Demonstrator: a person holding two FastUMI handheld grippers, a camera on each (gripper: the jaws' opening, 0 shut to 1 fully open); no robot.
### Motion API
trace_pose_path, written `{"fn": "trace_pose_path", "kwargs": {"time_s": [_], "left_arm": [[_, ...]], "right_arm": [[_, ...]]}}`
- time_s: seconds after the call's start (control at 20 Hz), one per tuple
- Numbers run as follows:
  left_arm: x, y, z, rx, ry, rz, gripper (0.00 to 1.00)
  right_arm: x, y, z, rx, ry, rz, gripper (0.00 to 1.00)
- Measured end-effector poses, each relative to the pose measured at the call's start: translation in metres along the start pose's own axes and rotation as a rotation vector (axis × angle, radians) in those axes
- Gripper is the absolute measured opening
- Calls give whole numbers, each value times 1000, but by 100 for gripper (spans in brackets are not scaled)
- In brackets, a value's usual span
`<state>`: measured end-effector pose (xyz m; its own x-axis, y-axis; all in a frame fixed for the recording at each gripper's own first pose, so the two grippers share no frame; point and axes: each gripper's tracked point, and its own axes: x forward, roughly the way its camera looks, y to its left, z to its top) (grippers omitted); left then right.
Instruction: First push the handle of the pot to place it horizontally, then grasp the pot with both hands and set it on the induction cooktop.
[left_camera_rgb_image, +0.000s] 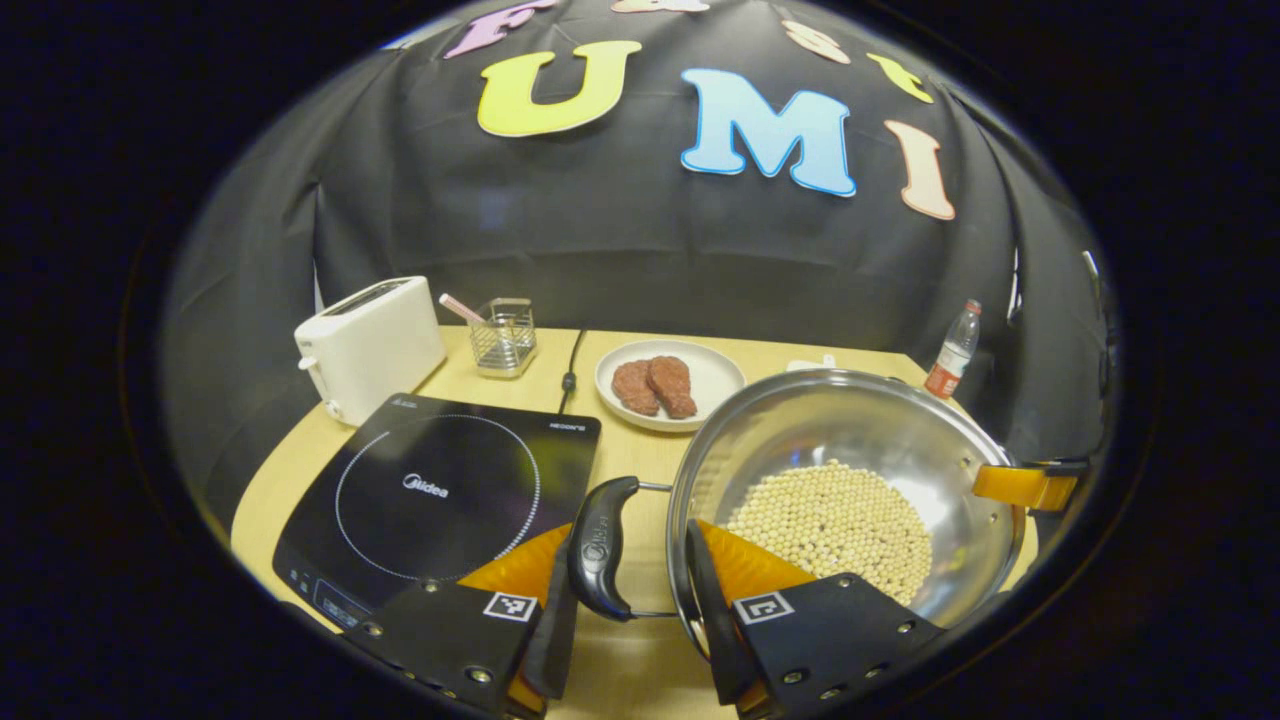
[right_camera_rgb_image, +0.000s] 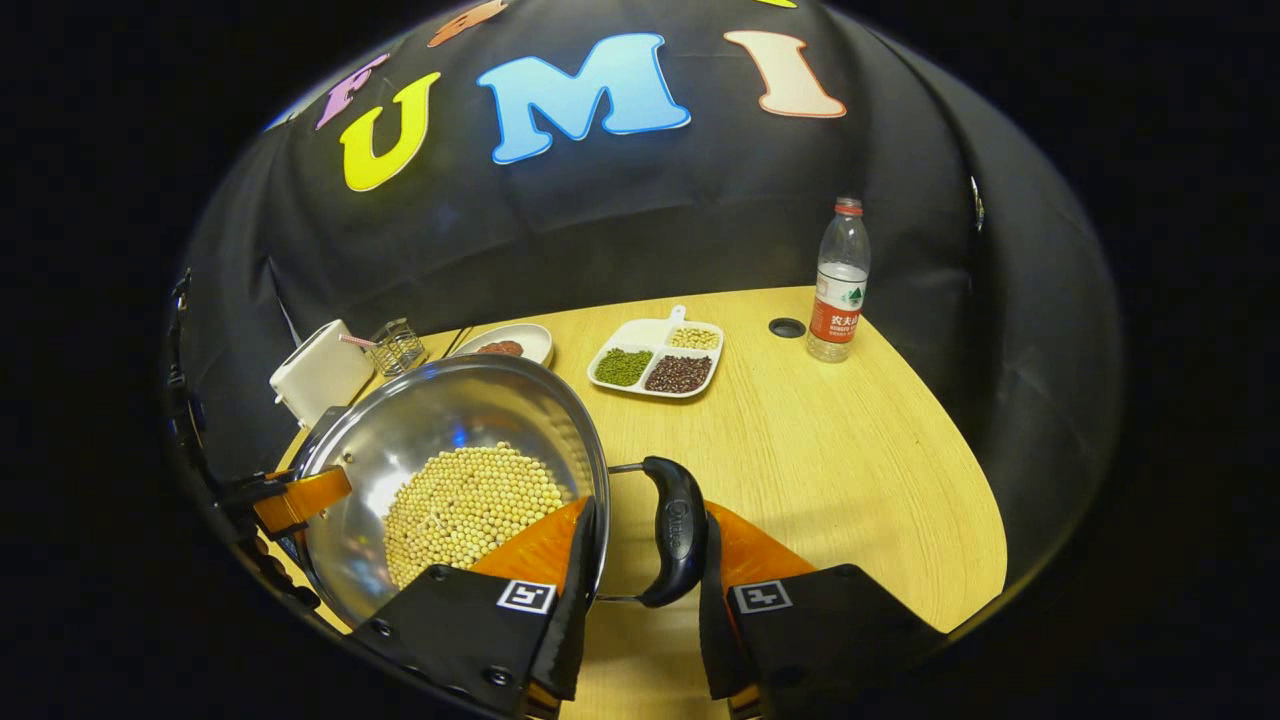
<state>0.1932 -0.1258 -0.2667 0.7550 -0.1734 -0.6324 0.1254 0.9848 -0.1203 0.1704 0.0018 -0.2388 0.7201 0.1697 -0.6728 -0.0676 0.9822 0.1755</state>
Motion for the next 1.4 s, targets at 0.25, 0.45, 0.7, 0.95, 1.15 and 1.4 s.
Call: {"fn": "trace_pose_path", "kwargs": {"time_s": [0.25,0.45,0.7,0.95,1.15,1.4], "left_arm": [[-6,28,14,15,-12,-17,56],[-3,52,21,25,-25,-29,53],[0,80,23,27,-22,-41,56],[5,114,23,22,-22,-37,56],[10,145,25,16,-23,-29,56],[16,181,29,17,-23,-16,56]], "right_arm": [[-7,29,0,24,-17,-16,50],[-10,52,1,38,-25,-25,47],[-8,79,-1,39,-18,-35,50],[1,109,-1,35,-13,-34,50],[11,137,0,27,-11,-28,47],[22,169,1,19,-3,-19,47]]}}
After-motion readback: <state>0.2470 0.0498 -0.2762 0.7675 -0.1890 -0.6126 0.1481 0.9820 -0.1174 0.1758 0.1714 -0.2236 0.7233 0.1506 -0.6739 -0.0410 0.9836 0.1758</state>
